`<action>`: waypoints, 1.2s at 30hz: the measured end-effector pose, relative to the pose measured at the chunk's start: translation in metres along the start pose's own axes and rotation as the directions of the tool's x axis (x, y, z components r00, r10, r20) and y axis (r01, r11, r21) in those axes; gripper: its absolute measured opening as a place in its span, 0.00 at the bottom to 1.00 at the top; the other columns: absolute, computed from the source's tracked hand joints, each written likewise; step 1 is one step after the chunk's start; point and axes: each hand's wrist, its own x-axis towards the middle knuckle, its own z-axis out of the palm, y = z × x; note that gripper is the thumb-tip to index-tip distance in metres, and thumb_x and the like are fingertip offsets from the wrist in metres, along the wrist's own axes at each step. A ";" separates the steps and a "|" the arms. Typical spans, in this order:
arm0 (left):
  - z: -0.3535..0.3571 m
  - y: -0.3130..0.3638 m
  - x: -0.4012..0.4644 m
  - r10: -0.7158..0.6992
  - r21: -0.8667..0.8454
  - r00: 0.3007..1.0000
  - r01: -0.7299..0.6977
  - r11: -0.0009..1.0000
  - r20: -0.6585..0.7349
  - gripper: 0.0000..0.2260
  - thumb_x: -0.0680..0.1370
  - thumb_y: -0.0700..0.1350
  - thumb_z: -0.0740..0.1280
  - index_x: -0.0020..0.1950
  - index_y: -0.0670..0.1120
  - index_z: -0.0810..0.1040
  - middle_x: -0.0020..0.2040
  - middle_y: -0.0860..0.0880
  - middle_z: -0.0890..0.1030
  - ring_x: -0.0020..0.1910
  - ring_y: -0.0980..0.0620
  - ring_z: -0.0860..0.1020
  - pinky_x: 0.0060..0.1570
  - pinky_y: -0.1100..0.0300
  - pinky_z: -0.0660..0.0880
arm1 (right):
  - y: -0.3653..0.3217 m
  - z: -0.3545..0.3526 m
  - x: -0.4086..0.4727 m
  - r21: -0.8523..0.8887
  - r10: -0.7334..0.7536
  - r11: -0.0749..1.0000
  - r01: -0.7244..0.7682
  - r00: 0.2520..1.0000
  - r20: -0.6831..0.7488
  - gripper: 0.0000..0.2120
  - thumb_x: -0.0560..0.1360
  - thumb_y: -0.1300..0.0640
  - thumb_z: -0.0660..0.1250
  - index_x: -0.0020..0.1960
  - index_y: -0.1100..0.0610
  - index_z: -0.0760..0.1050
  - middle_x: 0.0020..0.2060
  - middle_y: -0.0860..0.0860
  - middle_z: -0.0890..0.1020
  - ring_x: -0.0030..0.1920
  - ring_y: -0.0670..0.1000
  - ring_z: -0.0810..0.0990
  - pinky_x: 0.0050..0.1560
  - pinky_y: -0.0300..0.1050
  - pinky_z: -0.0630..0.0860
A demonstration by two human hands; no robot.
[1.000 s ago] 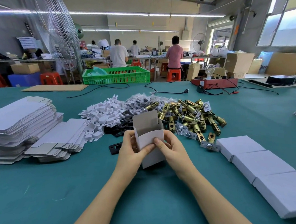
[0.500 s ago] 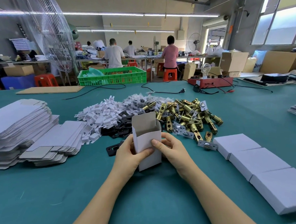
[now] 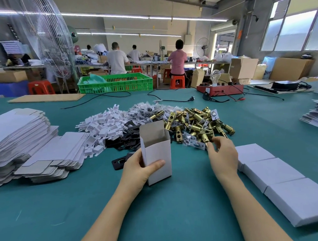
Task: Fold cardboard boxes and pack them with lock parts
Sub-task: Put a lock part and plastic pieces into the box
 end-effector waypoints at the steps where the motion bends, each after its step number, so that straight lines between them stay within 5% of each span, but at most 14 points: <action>1: 0.000 0.000 0.000 -0.003 0.009 1.000 0.003 1.000 0.003 0.19 0.69 0.44 0.79 0.55 0.59 0.79 0.49 0.62 0.84 0.48 0.62 0.82 0.41 0.70 0.77 | 0.004 0.002 0.001 -0.082 -0.016 0.997 0.015 1.000 -0.009 0.14 0.77 0.58 0.66 0.60 0.62 0.75 0.57 0.57 0.76 0.56 0.57 0.75 0.50 0.45 0.68; 7: -0.001 -0.004 -0.001 -0.009 0.063 1.000 0.008 0.998 0.008 0.18 0.68 0.44 0.80 0.53 0.59 0.80 0.48 0.63 0.84 0.47 0.64 0.81 0.41 0.71 0.76 | 0.017 0.014 0.003 -0.496 -0.039 0.861 0.116 0.986 0.163 0.21 0.79 0.50 0.60 0.64 0.66 0.70 0.72 0.62 0.63 0.72 0.60 0.58 0.72 0.50 0.55; 14: 0.001 -0.001 -0.001 -0.017 0.067 1.000 0.017 0.998 0.008 0.19 0.63 0.51 0.78 0.52 0.59 0.80 0.49 0.62 0.84 0.48 0.63 0.81 0.42 0.69 0.76 | 0.012 0.023 0.005 -0.644 -0.002 0.759 0.098 0.989 0.148 0.19 0.81 0.48 0.56 0.62 0.61 0.73 0.63 0.57 0.71 0.65 0.57 0.66 0.62 0.48 0.64; 18: 0.000 -0.003 -0.001 -0.014 0.052 1.000 0.013 0.999 0.012 0.18 0.67 0.45 0.80 0.53 0.59 0.80 0.48 0.62 0.84 0.47 0.63 0.81 0.40 0.72 0.76 | 0.012 0.026 0.008 -0.697 0.036 0.713 0.073 0.989 0.141 0.14 0.80 0.52 0.58 0.61 0.60 0.71 0.62 0.55 0.71 0.63 0.56 0.67 0.59 0.47 0.65; 27: 0.000 -0.003 0.000 -0.018 0.049 1.000 0.018 0.999 0.007 0.17 0.69 0.44 0.79 0.53 0.59 0.80 0.49 0.61 0.84 0.48 0.62 0.82 0.41 0.71 0.76 | 0.014 0.026 0.011 -0.601 -0.006 0.797 0.052 0.997 0.078 0.17 0.81 0.52 0.57 0.60 0.66 0.70 0.60 0.61 0.73 0.63 0.60 0.67 0.59 0.50 0.65; 33: 0.001 -0.001 -0.001 -0.025 0.058 1.000 0.024 0.998 0.001 0.20 0.63 0.53 0.77 0.54 0.60 0.80 0.50 0.62 0.84 0.49 0.63 0.81 0.43 0.68 0.76 | -0.002 0.024 0.010 -0.430 -0.123 0.898 0.094 0.992 -0.040 0.16 0.81 0.53 0.60 0.52 0.68 0.71 0.50 0.63 0.77 0.53 0.62 0.72 0.48 0.52 0.66; 36: 0.001 -0.002 0.000 -0.028 0.053 1.000 0.028 0.998 -0.003 0.21 0.63 0.53 0.77 0.55 0.59 0.79 0.50 0.62 0.84 0.50 0.62 0.81 0.46 0.65 0.76 | -0.006 0.020 0.015 -0.279 -0.048 0.960 0.035 0.998 -0.039 0.16 0.82 0.53 0.57 0.54 0.68 0.68 0.51 0.64 0.75 0.47 0.60 0.71 0.42 0.49 0.64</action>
